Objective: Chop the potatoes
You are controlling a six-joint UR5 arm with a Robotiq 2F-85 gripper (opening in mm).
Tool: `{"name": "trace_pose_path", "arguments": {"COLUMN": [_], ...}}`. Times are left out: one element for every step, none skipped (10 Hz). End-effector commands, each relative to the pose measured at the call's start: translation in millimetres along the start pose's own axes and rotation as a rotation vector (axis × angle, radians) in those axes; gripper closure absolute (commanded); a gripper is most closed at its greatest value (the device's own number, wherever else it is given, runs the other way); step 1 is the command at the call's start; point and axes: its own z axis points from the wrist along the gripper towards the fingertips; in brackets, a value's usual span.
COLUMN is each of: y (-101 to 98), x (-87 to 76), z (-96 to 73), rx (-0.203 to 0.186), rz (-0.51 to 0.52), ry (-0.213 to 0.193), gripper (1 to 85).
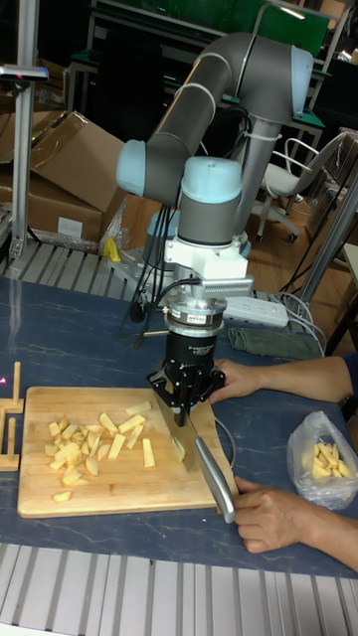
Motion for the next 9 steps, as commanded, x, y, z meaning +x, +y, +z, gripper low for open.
{"name": "trace_pose_path", "arguments": {"y": [-2.0, -3.2, -5.8, -8.8, -10.8, -14.8, -15.7, -9.1, -3.6], "x": [4.9, 3.6, 0.8, -0.3, 1.3, 1.5, -1.7, -12.9, -20.4], "z": [5.6, 8.5, 12.3, 10.2, -1.3, -19.6, -33.4, -32.5, -27.6], "rx": [-0.014, -0.011, -0.008, -0.006, -0.011, -0.014, -0.019, -0.009, -0.02], "rz": [-0.006, -0.009, -0.011, -0.018, -0.027, -0.039, -0.039, -0.005, 0.015], "ry": [-0.042, -0.049, -0.059, -0.059, -0.036, -0.002, 0.028, 0.036, 0.026], "gripper": [84.7, 84.7, 84.7, 84.7, 84.7, 84.7, 84.7, 84.7, 84.7]}}
